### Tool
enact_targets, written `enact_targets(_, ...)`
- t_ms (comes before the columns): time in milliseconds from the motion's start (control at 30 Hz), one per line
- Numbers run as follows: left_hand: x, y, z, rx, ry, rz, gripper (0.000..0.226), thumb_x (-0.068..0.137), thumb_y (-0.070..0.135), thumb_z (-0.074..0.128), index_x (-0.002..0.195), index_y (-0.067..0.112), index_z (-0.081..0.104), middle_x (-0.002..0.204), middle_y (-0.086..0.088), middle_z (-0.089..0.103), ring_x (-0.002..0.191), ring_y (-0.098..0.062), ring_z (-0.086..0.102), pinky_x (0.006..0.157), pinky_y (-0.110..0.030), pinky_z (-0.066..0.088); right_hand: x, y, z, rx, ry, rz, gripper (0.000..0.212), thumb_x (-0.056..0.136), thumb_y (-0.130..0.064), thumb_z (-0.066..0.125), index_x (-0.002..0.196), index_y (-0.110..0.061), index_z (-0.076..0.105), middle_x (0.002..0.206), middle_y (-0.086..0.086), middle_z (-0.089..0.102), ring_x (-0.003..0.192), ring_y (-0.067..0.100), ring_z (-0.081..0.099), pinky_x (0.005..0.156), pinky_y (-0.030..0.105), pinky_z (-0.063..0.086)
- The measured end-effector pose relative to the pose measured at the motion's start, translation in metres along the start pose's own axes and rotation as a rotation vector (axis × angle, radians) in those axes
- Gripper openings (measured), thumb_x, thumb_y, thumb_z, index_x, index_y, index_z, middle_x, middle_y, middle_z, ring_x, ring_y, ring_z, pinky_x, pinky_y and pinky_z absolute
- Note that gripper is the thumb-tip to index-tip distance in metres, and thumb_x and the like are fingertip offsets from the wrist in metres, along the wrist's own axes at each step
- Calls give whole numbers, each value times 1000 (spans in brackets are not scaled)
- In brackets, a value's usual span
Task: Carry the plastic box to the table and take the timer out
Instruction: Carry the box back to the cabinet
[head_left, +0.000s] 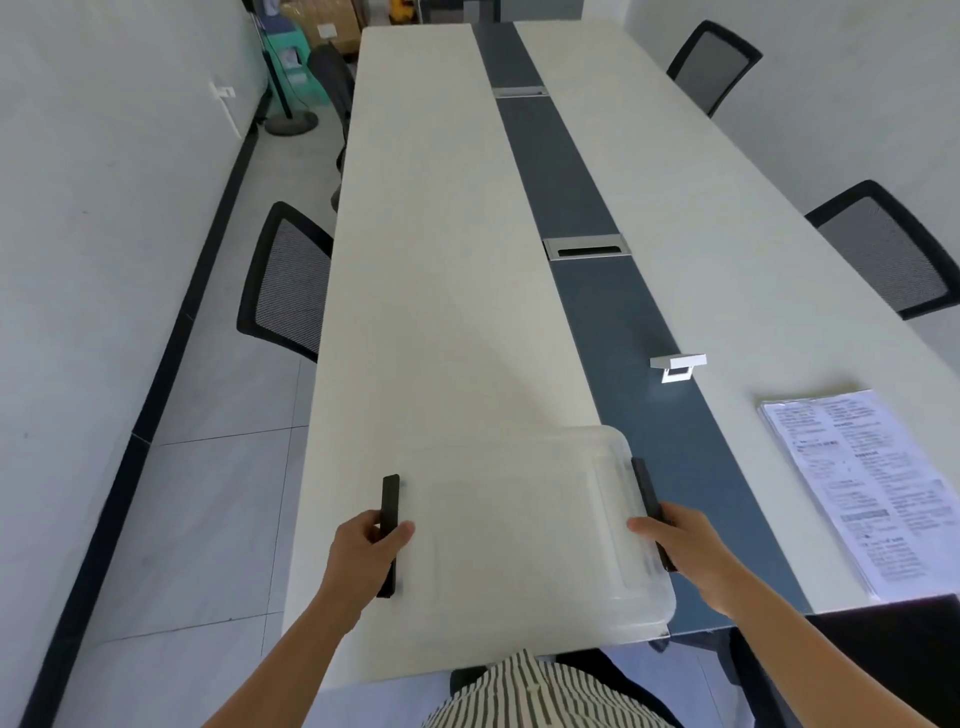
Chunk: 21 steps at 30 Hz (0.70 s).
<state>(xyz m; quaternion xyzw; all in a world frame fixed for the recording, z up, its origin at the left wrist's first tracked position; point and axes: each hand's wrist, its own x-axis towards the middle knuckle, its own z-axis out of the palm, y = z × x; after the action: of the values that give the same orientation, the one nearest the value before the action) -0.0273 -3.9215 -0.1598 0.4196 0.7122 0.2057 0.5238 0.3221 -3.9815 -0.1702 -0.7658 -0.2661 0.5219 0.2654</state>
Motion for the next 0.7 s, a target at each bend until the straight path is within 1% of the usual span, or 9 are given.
enact_targets(33,-2,-1,5,16,21,21,23,87,25,63,72,12,51,62,-5,41,56,-18,40,53,-28,34,-1,0,7,-43,53,-10,22,86,-19,62,85,2,55,77,16,52,67,24,48,61,35,38)
enact_targets(67,-4,-1,11,24,39,31,20,89,26,59,77,13,50,63,-4,42,56,-18,41,52,-28,34,-2,0,14,-73,99,-19,23,87,-21,59,84,0,51,78,12,49,67,23,45,60,33,35)
enact_targets(100,-7,-1,16,26,52,30,17,91,28,54,85,13,50,66,-3,44,57,-17,43,52,-28,34,-3,2,21,-102,139,-27,26,89,-26,58,87,-1,49,80,11,51,68,23,46,61,33,36)
enact_targets(167,-10,-2,22,38,72,34,19,94,30,48,99,12,48,71,-4,48,59,-17,46,51,-29,35,-4,4,32,-205,209,-54,37,90,-39,55,96,-3,49,86,11,58,72,24,53,61,34,41)
enact_targets(200,-10,-3,24,49,78,37,21,95,30,46,103,10,47,71,-4,48,58,-17,45,50,-29,35,-5,5,34,-258,242,-74,40,90,-44,53,97,-4,48,87,10,59,73,24,56,61,34,43)
enact_targets(400,-8,-1,30,127,137,25,25,97,27,41,110,6,44,75,-8,53,61,-20,51,49,-29,37,-9,5,44,-448,372,-127,41,93,-48,44,95,-8,44,80,8,61,73,28,61,67,42,53)
enact_targets(500,-8,-3,37,180,197,14,27,98,27,39,112,4,42,81,-12,57,67,-27,56,54,-32,42,-11,4,49,-537,417,-134,38,95,-48,38,93,-11,40,80,8,61,74,29,62,66,42,54)
enact_targets(633,-12,-5,44,281,251,122,25,98,24,37,113,4,42,93,-16,61,79,-35,61,67,-41,49,-10,2,51,-553,419,-130,36,95,-48,37,95,-12,39,82,8,62,75,29,63,67,42,55)
enact_targets(700,-14,-4,45,282,249,158,24,98,24,36,111,5,42,95,-17,61,79,-35,61,70,-46,52,-11,0,51,-563,417,-124,37,96,-48,37,98,-11,40,83,8,61,76,29,63,66,40,54)
